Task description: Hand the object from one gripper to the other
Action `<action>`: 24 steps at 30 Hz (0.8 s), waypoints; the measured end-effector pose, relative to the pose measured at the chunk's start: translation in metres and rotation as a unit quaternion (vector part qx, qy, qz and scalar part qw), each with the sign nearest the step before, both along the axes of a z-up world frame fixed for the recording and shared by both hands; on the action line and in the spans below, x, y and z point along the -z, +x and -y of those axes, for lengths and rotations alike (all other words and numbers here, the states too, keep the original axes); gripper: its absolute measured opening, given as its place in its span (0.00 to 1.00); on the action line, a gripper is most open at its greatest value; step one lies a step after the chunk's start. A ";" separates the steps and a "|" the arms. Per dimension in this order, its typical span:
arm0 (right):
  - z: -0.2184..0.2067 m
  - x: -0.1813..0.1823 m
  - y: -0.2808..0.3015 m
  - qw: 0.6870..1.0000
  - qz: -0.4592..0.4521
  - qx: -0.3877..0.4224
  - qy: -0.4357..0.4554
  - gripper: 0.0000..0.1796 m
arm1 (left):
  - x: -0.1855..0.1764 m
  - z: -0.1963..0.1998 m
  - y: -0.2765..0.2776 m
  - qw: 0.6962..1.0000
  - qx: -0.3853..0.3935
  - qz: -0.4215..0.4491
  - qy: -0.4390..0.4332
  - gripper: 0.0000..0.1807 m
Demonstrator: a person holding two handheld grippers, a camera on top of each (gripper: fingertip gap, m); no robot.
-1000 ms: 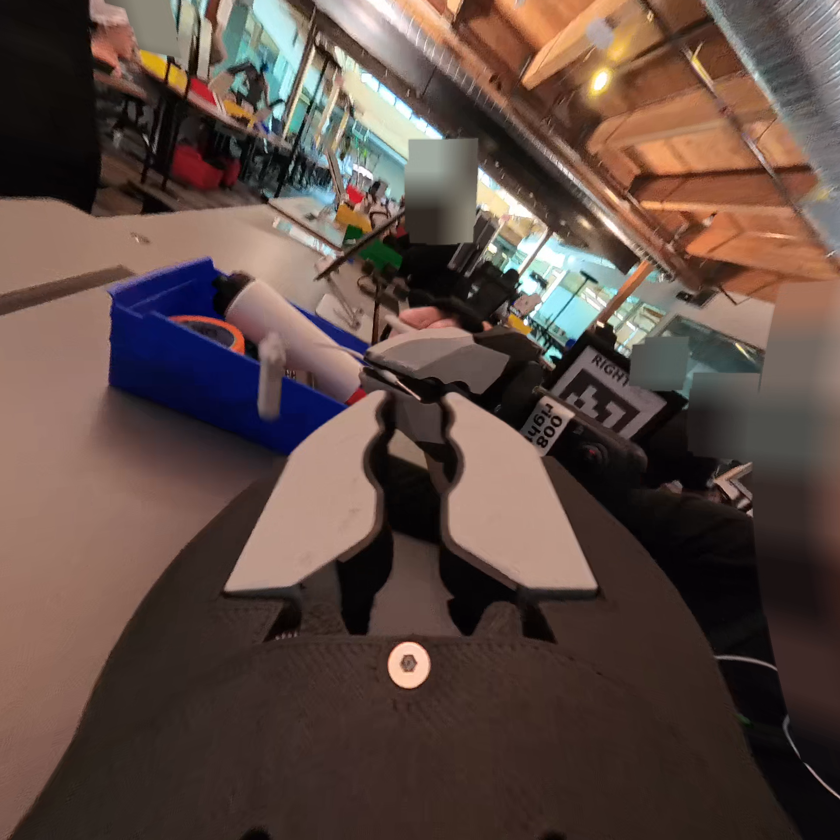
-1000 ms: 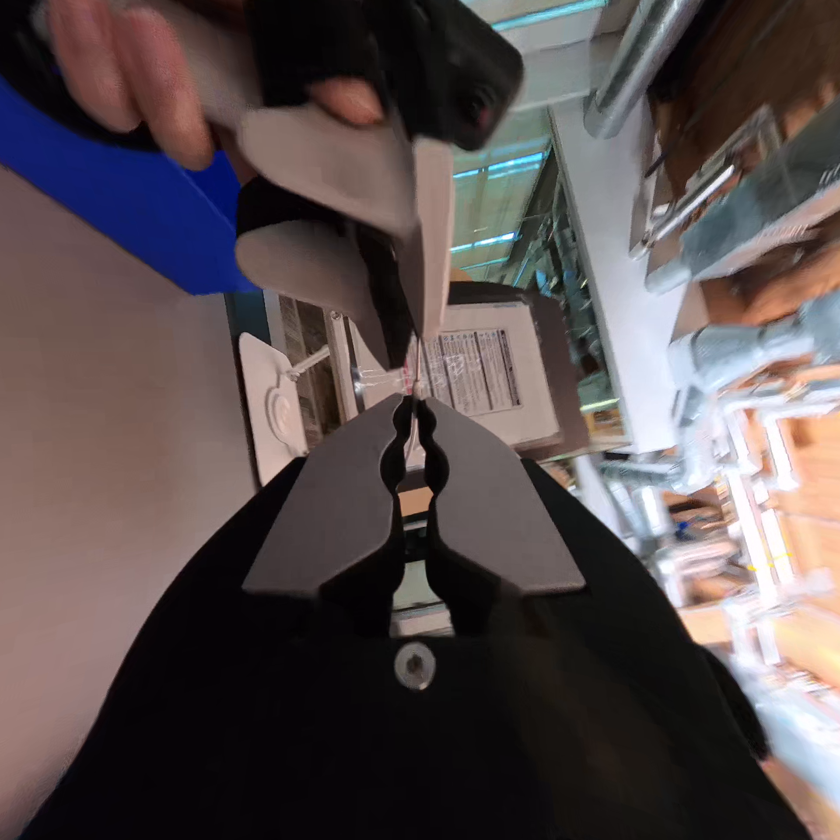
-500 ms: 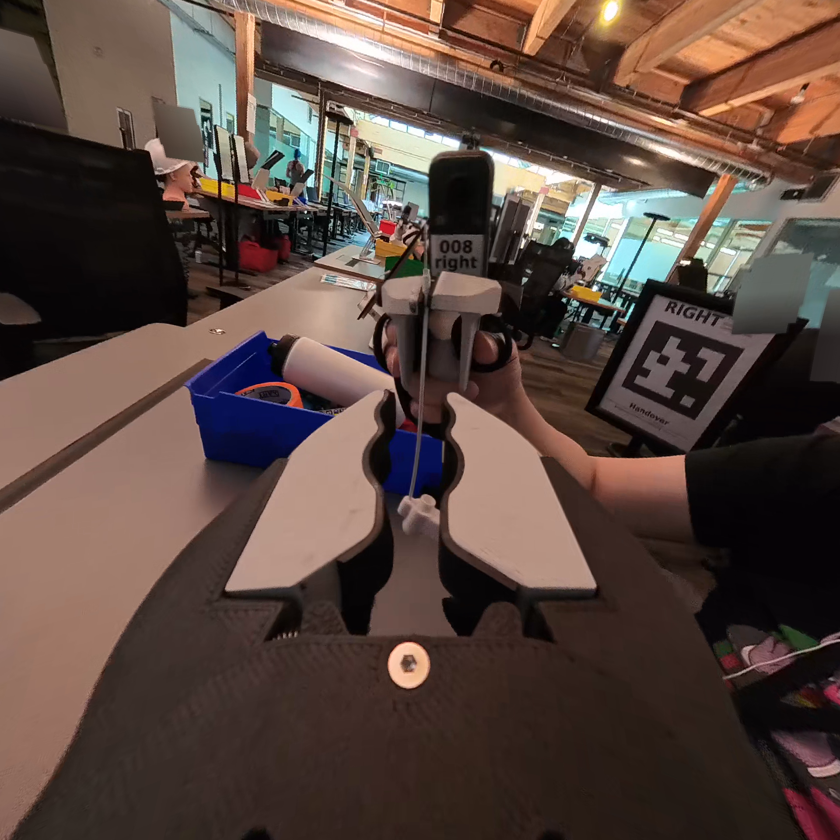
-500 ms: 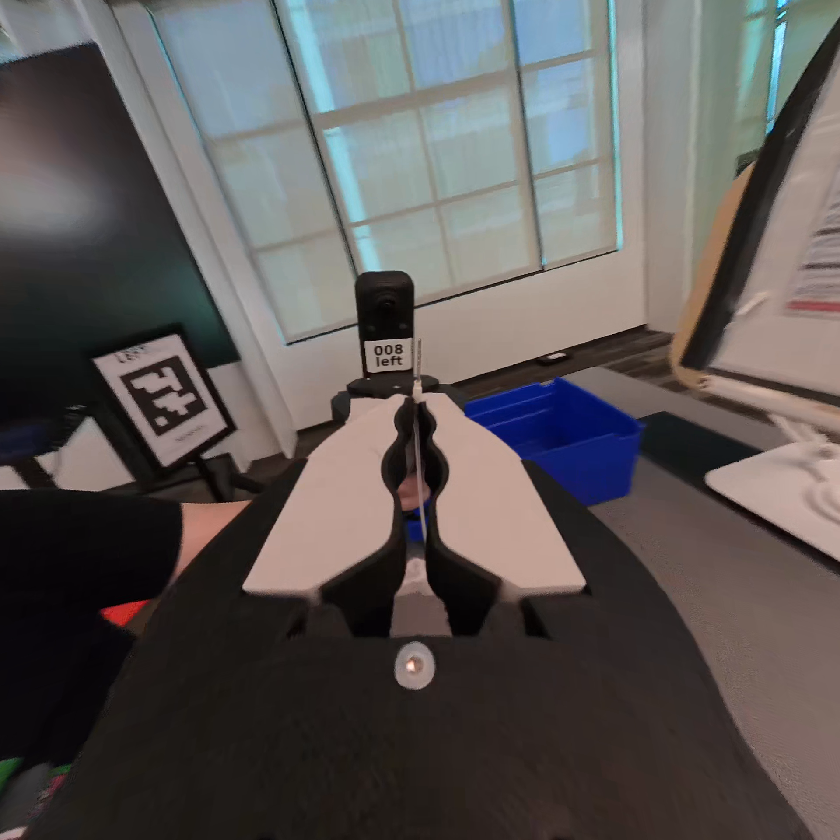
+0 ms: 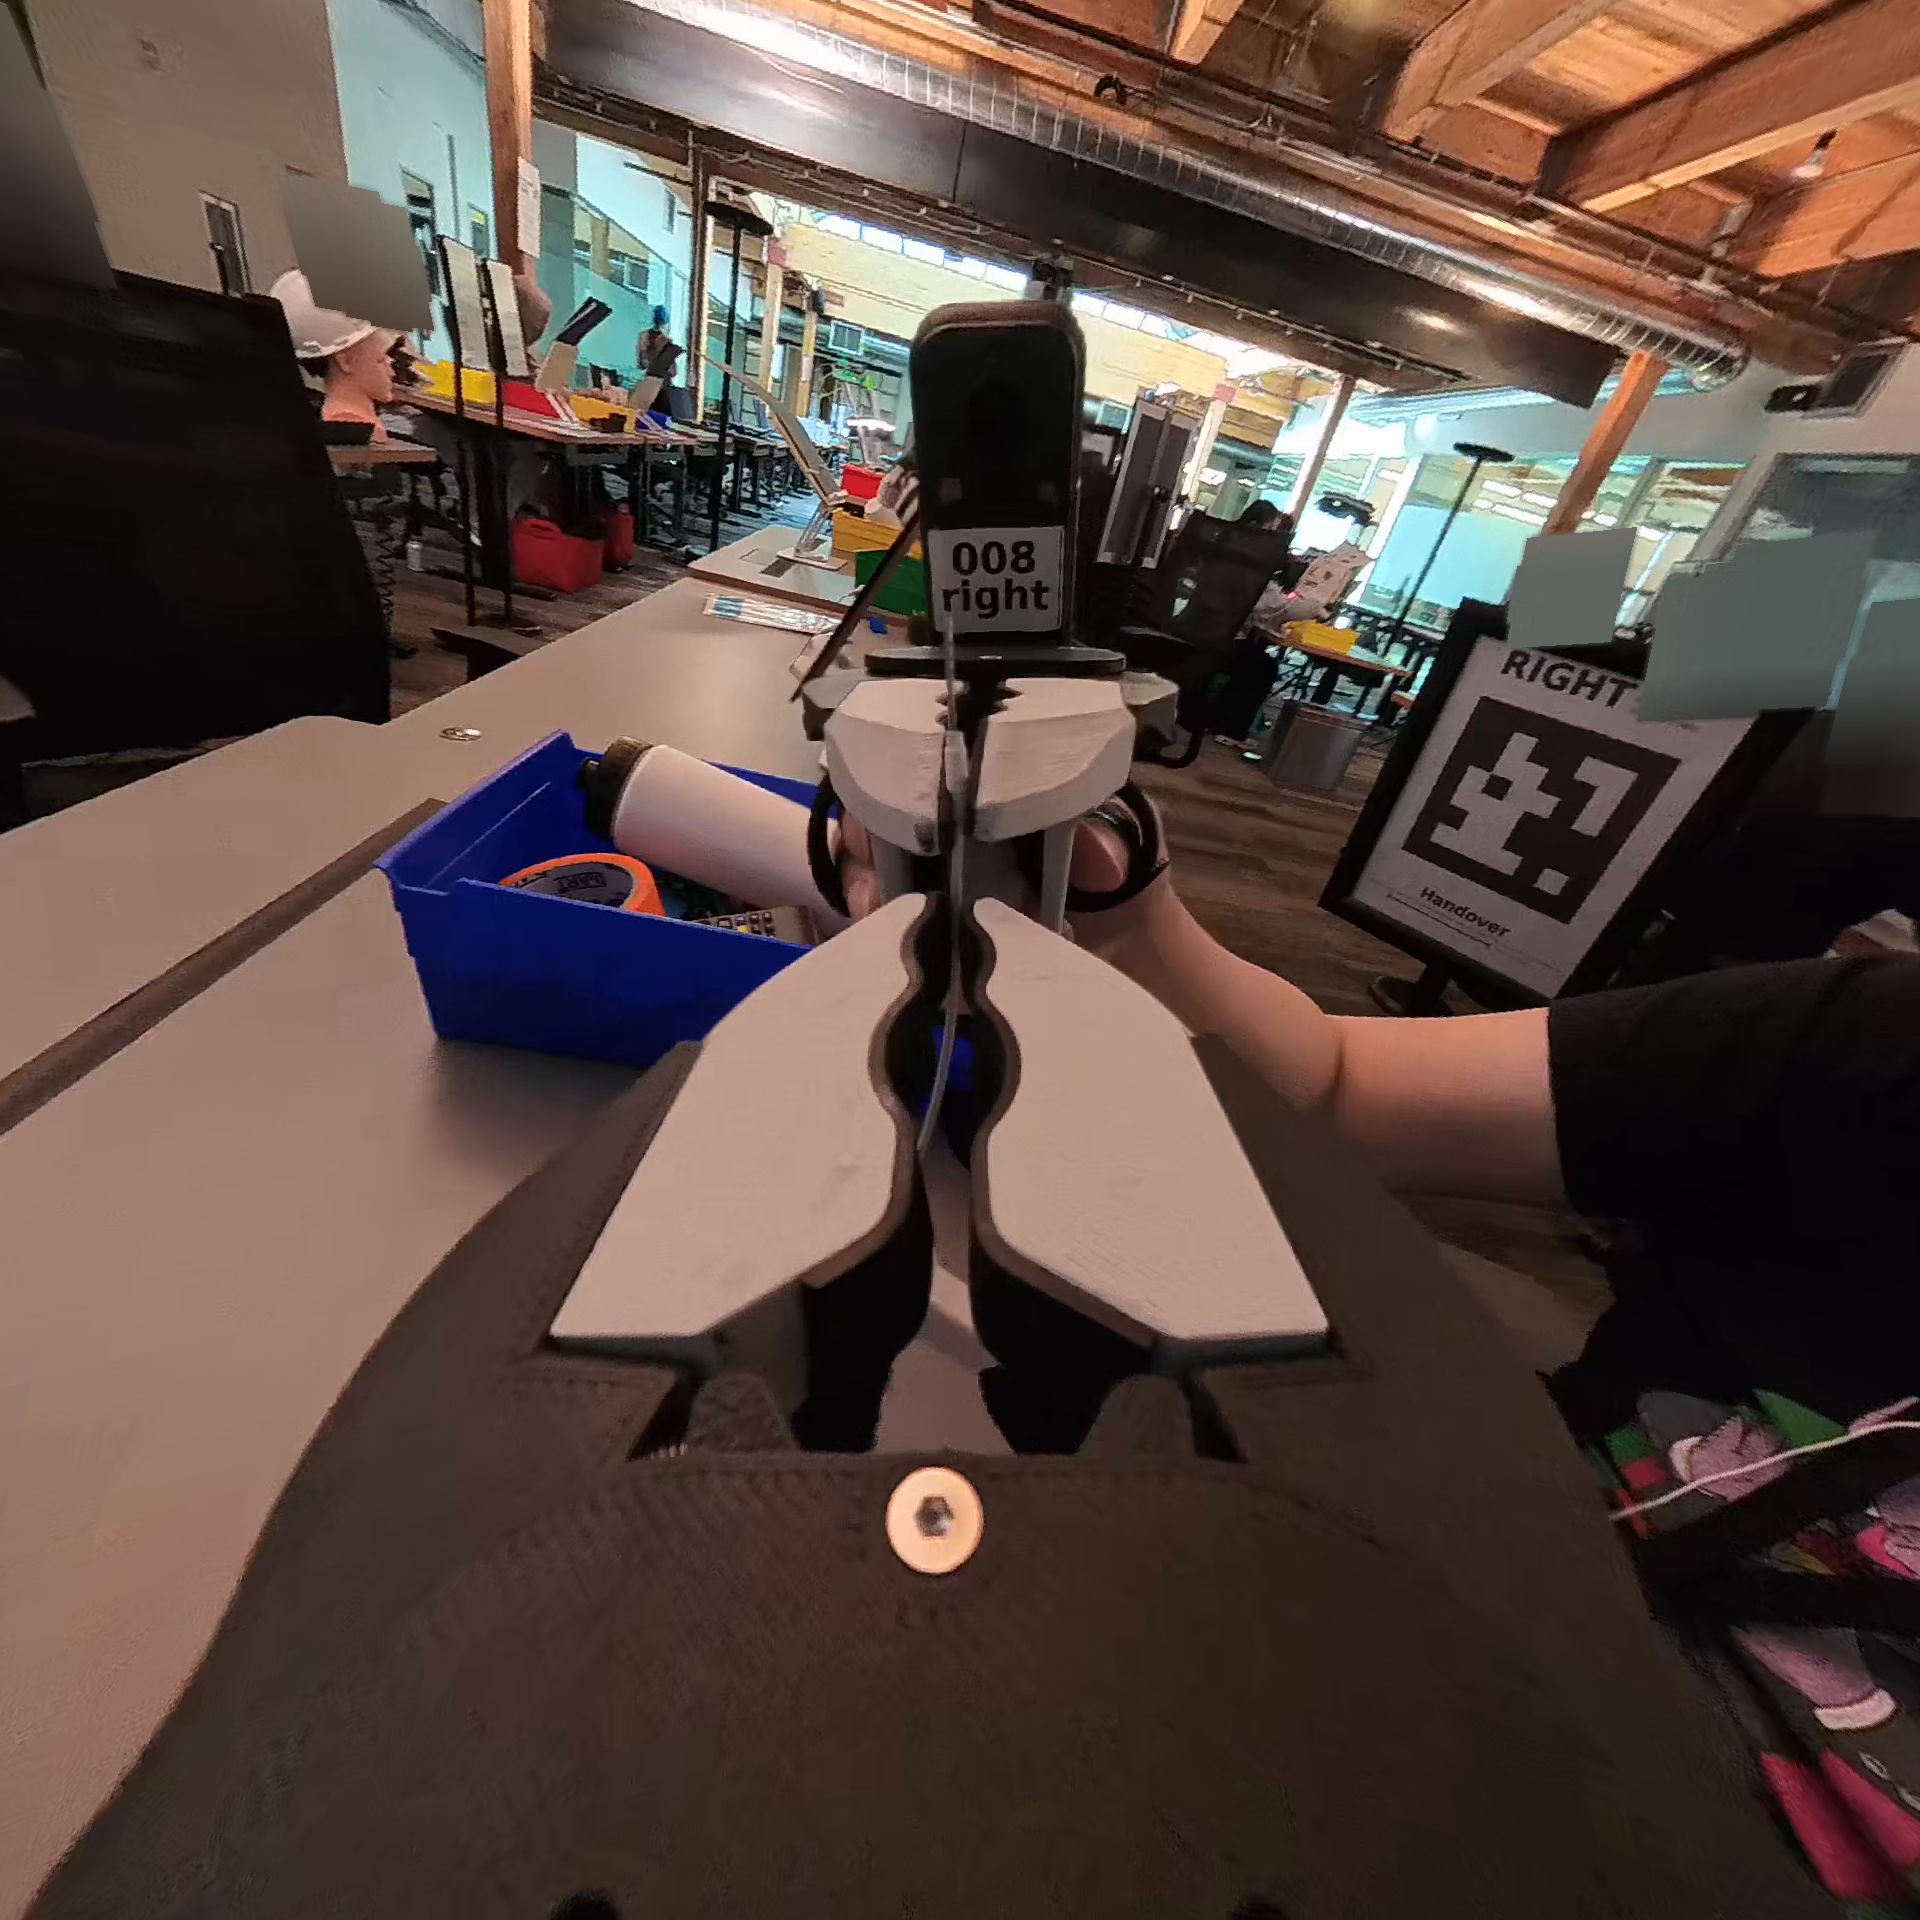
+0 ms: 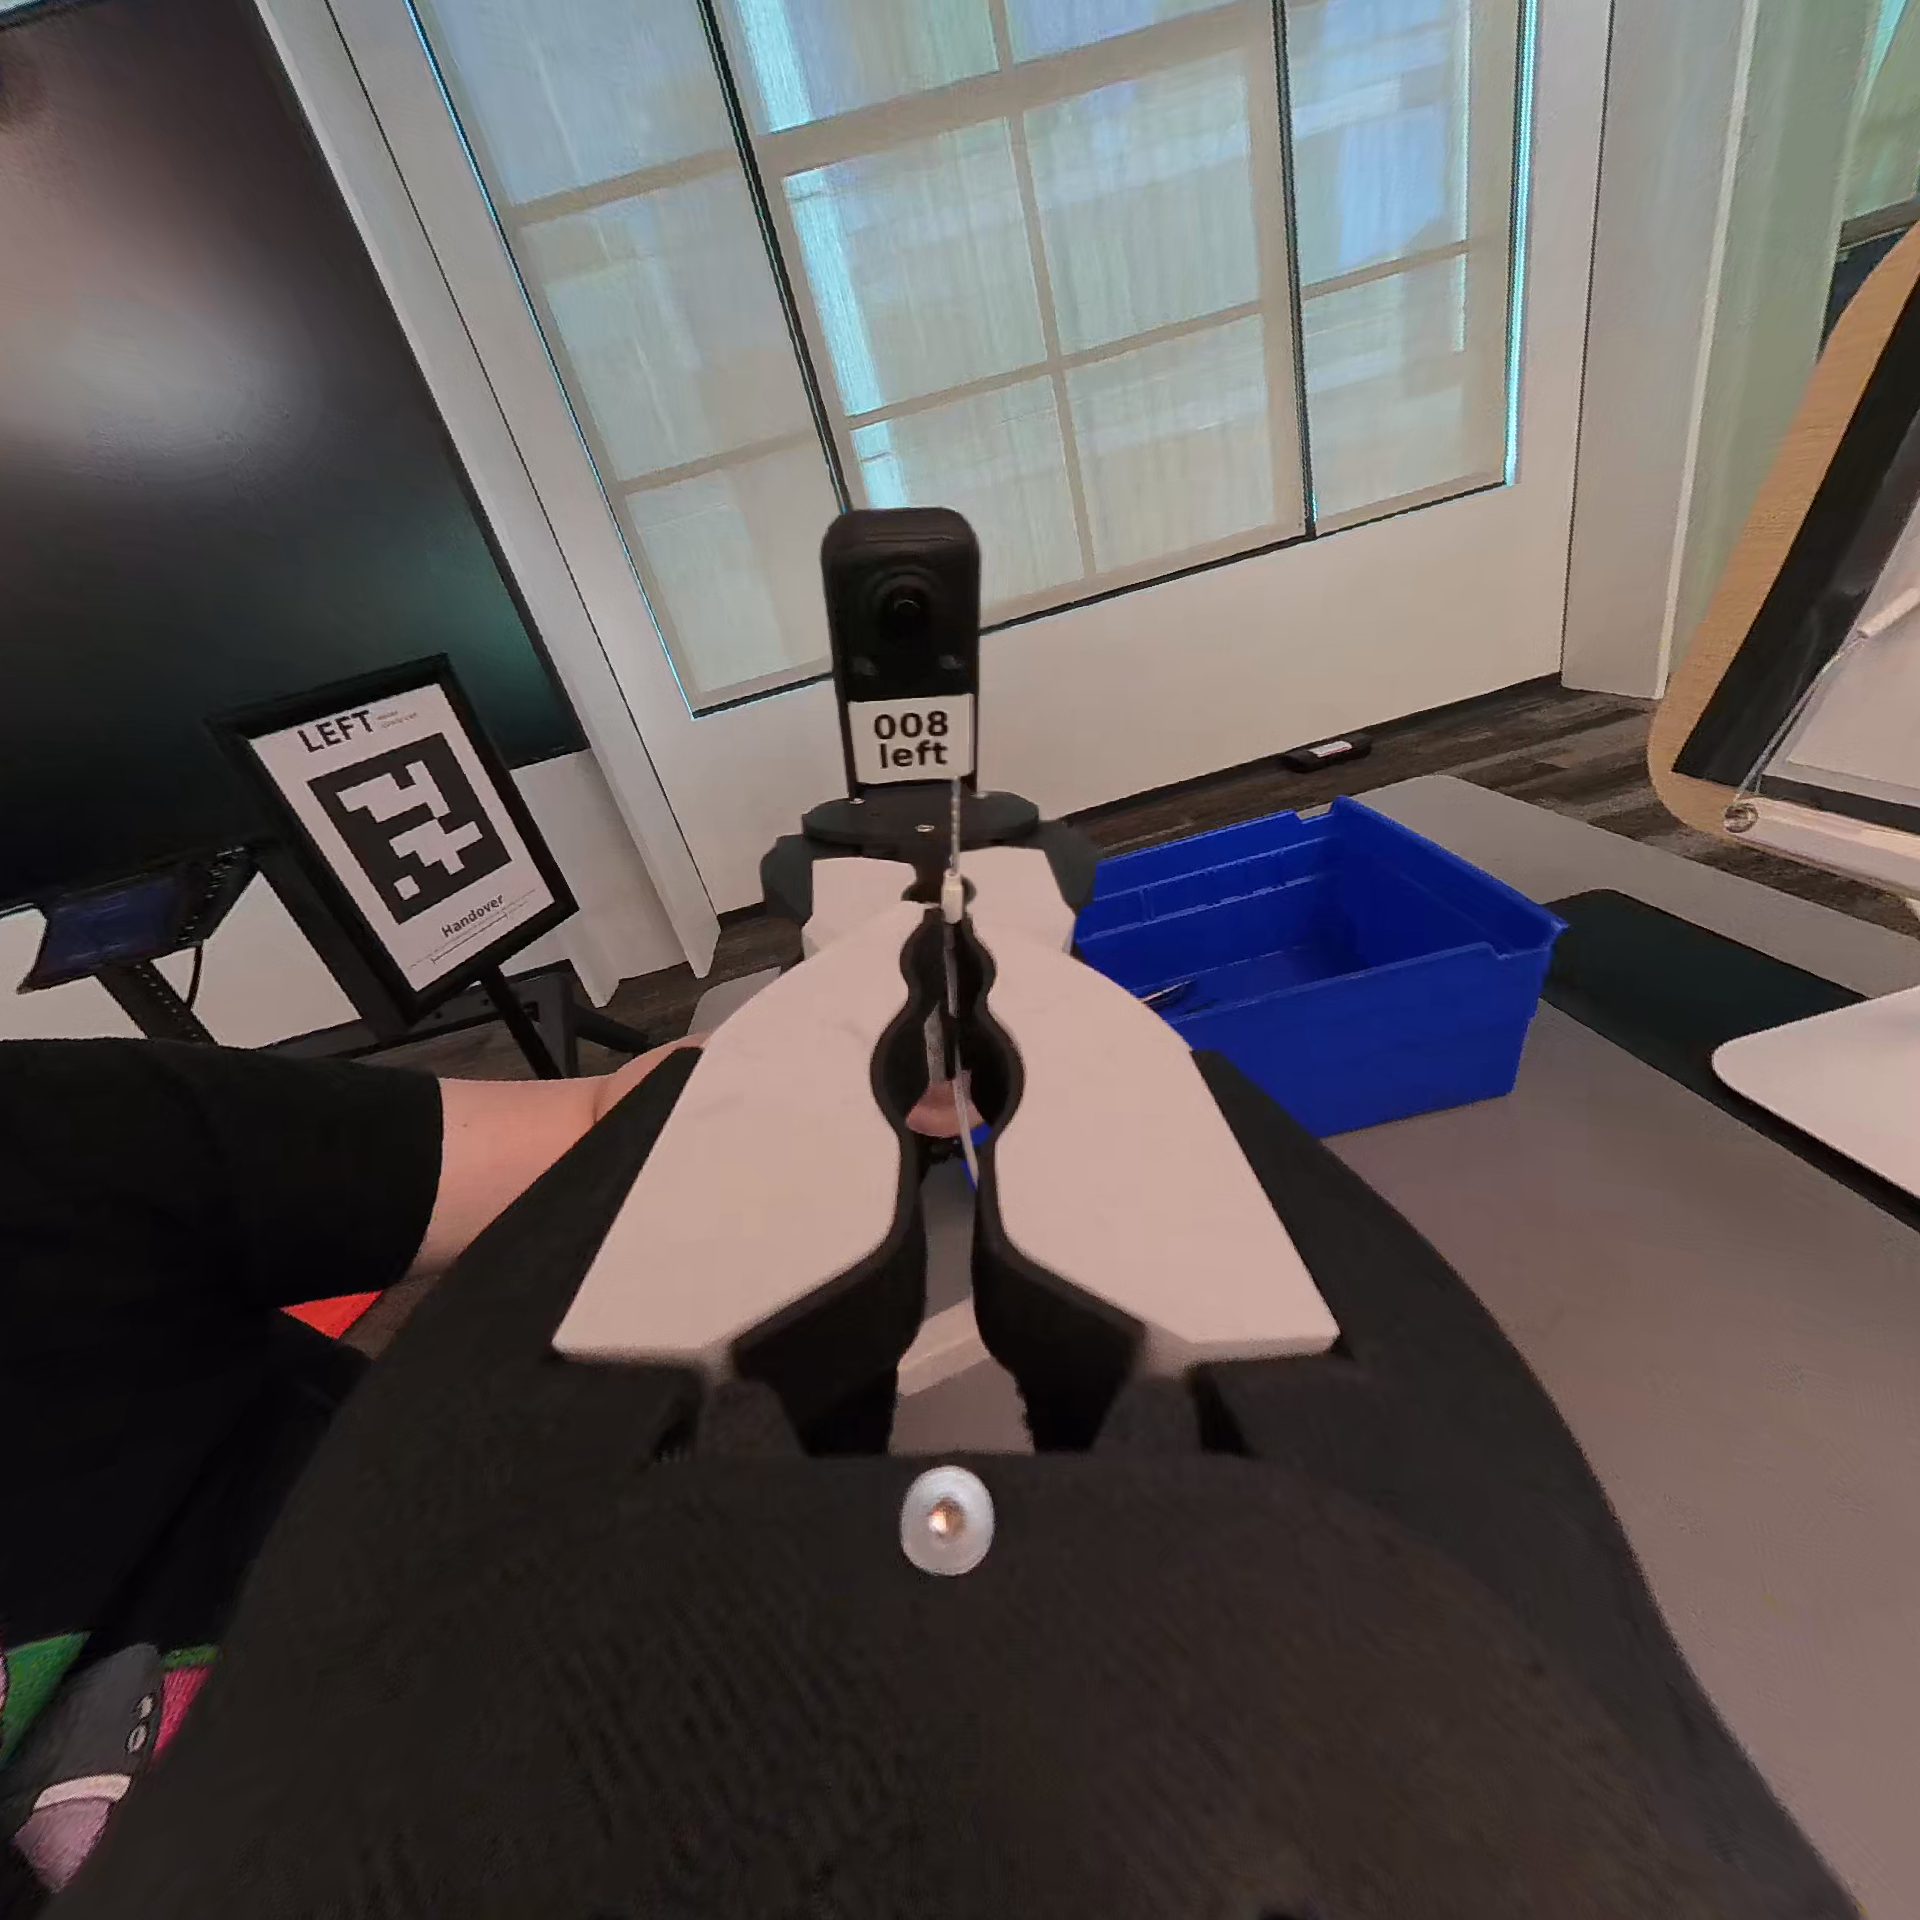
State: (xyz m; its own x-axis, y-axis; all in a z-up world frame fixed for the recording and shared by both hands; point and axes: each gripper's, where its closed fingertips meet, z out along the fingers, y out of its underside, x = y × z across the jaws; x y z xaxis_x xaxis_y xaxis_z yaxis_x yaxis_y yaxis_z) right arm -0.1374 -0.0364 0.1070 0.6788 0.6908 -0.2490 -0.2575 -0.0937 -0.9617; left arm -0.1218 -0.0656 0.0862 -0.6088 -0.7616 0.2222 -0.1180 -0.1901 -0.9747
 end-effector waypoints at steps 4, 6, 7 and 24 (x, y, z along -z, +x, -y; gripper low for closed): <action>-0.001 -0.003 0.004 0.999 0.023 0.026 0.029 0.05 | -0.003 -0.002 0.001 1.000 -0.022 0.005 0.009 0.00; -0.002 -0.006 0.010 0.995 0.055 0.059 0.059 0.16 | -0.009 -0.007 0.000 0.999 -0.036 0.010 0.000 0.00; -0.001 -0.008 0.013 0.991 0.075 0.076 0.078 0.19 | -0.012 -0.011 -0.001 0.999 -0.045 0.011 -0.012 0.00; 0.011 0.012 0.003 0.601 0.607 0.296 0.428 0.20 | -0.034 -0.013 -0.012 0.936 0.086 -0.080 -0.331 0.00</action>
